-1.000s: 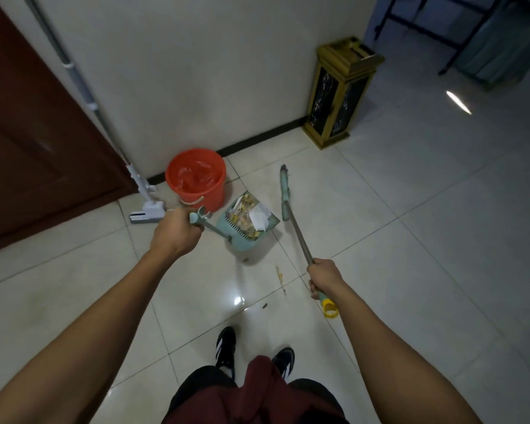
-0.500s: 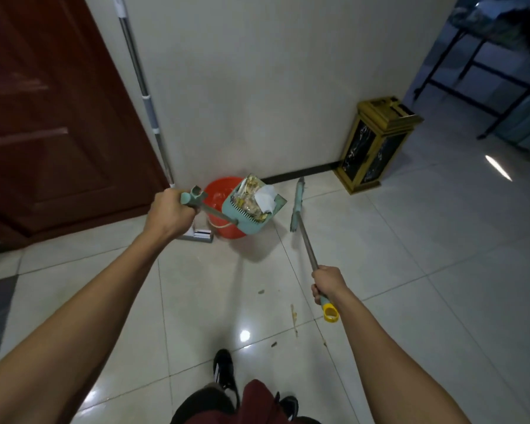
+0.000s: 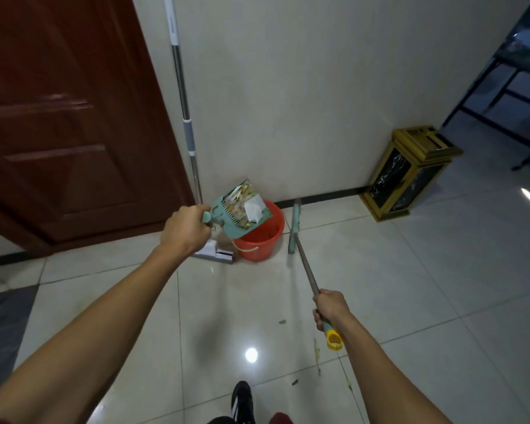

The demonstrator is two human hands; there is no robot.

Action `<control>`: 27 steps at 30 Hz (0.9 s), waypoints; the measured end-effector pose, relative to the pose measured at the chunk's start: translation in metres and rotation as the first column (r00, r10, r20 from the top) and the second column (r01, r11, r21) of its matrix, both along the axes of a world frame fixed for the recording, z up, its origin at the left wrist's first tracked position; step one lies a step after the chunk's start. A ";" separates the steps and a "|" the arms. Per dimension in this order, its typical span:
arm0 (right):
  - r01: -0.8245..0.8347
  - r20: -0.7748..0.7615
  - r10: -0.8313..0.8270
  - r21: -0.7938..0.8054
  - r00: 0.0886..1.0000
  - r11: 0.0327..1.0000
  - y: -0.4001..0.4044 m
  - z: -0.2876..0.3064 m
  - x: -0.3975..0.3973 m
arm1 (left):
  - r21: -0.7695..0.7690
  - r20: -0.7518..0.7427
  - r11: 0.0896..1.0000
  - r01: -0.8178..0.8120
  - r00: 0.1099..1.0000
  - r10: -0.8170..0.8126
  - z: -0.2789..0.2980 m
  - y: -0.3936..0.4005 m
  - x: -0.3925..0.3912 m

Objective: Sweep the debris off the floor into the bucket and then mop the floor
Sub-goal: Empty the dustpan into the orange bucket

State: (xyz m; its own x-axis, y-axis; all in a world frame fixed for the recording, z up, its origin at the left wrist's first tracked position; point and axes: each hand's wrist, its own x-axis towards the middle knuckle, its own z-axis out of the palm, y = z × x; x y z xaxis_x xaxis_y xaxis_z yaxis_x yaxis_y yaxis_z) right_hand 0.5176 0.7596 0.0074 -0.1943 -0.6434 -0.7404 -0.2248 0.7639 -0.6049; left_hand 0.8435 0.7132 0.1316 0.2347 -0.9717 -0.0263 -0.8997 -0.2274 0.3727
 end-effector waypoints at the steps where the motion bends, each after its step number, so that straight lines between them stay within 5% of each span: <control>1: 0.002 0.001 -0.002 0.003 1.000 1.000 -0.004 -0.001 0.006 | 0.017 0.029 1.000 0.023 0.999 -0.023 -0.003 -0.007 0.004; 6: 0.013 -0.006 -0.013 0.010 1.000 1.000 -0.018 -0.006 0.024 | 0.152 0.240 0.968 0.202 0.942 -0.234 -0.017 -0.034 0.015; 12: 0.027 -0.011 -0.026 0.027 1.000 0.999 -0.025 -0.013 0.028 | 0.286 0.414 0.871 0.400 0.768 -0.488 -0.026 -0.052 0.005; 20: 0.072 0.008 -0.072 0.039 0.997 0.997 -0.022 -0.019 0.016 | 0.364 0.491 0.769 0.525 0.594 -0.638 -0.037 -0.069 -0.023; 27: 0.085 0.028 -0.086 0.039 0.996 0.996 -0.020 -0.018 -0.005 | 0.427 0.479 0.712 0.557 0.529 -0.701 -0.040 -0.073 -0.048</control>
